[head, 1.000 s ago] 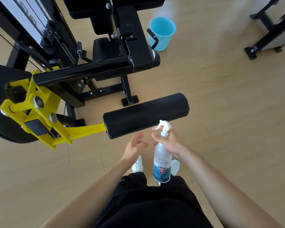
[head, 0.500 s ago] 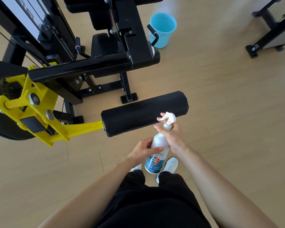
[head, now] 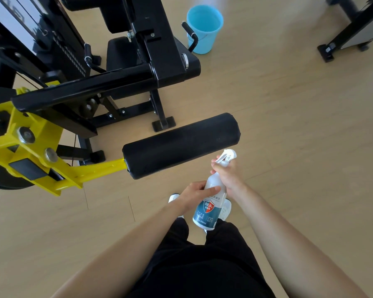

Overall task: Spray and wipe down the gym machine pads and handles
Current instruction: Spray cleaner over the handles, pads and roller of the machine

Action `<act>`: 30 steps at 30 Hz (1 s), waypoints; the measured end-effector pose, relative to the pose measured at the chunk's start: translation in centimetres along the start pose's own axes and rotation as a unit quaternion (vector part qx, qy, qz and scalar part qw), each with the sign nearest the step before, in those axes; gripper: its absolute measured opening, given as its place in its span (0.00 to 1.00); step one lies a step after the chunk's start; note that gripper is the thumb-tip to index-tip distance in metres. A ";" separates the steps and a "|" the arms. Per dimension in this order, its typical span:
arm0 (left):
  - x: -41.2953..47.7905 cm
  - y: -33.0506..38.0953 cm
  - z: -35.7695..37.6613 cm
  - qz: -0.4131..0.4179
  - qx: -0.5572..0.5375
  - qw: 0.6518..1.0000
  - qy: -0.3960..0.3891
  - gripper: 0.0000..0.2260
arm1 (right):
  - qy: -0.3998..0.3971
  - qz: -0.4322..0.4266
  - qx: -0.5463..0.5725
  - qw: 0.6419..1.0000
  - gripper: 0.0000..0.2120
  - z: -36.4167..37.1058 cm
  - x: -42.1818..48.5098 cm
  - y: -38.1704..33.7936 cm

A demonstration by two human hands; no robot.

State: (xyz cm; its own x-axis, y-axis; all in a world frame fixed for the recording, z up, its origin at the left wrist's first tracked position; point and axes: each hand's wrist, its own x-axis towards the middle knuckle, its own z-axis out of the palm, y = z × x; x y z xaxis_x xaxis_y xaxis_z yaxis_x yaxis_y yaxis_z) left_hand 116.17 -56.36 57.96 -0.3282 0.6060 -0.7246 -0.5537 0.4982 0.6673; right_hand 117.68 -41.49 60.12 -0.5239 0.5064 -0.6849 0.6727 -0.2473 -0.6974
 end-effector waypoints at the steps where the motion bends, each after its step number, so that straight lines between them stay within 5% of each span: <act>1: 0.2 0.3 0.3 -0.002 0.003 1.000 -0.002 0.18 | 0.008 -0.003 0.008 1.000 0.08 -0.4 0.1 0.0; 7: 1.6 1.5 1.1 -0.012 0.049 0.998 -0.034 0.19 | 0.043 0.009 0.053 0.998 0.08 -2.4 0.3 -0.2; 22: -3.9 -3.3 -3.7 0.016 -0.093 0.992 0.088 0.15 | -0.142 -0.032 -0.192 0.971 0.07 8.0 -1.0 -1.7; 30: -6.5 -5.1 -5.7 0.043 -0.186 0.972 0.135 0.13 | -0.236 -0.063 -0.192 0.951 0.15 11.8 -1.8 -1.6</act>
State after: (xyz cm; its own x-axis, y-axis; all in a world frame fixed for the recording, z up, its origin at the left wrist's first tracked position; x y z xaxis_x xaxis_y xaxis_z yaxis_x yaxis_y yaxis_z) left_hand 116.78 -66.35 58.32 -0.5465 0.4263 -0.7209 -0.7375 0.1629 0.6554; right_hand 111.41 -51.74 60.03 -0.7283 0.0634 -0.6823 0.6825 0.1556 -0.7141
